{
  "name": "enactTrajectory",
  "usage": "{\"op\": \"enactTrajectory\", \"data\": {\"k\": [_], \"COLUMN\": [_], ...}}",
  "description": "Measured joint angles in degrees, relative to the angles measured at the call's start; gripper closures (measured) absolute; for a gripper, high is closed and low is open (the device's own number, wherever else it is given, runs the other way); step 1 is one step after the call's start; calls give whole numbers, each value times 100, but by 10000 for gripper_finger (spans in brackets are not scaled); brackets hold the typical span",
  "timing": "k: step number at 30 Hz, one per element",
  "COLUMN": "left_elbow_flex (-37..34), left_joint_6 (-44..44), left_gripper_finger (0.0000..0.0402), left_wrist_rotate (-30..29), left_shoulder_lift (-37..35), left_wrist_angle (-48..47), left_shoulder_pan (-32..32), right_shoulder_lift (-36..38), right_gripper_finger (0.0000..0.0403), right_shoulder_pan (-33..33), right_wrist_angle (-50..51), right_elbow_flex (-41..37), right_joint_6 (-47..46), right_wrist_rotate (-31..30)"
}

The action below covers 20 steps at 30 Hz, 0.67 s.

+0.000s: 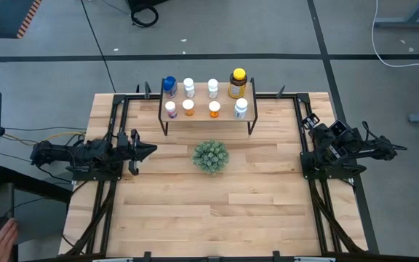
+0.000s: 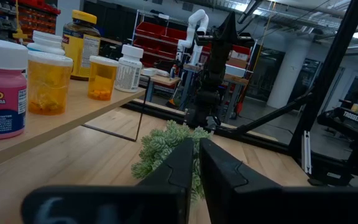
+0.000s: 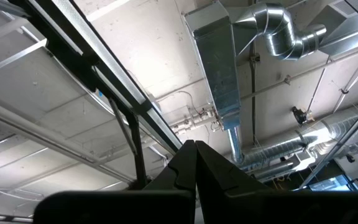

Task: Pick and place medicine bottles onto shelf by color
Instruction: Return to Home Position

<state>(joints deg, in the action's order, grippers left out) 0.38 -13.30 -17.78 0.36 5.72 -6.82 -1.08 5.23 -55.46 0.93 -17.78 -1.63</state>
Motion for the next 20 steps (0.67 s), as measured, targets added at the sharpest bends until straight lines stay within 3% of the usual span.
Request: {"op": "enactTrajectory", "data": {"k": [20], "left_elbow_flex": [0], "left_joint_6": [0], "left_gripper_finger": [368], "left_wrist_rotate": [2], "left_shoulder_lift": [0], "left_wrist_angle": [-2], "left_shoulder_pan": [1], "right_shoulder_lift": [-2], "right_gripper_finger": [394], "right_shoulder_pan": [-2], "right_wrist_angle": [1], "right_elbow_flex": [0], "right_joint_6": [0], "right_wrist_rotate": [-1]}}
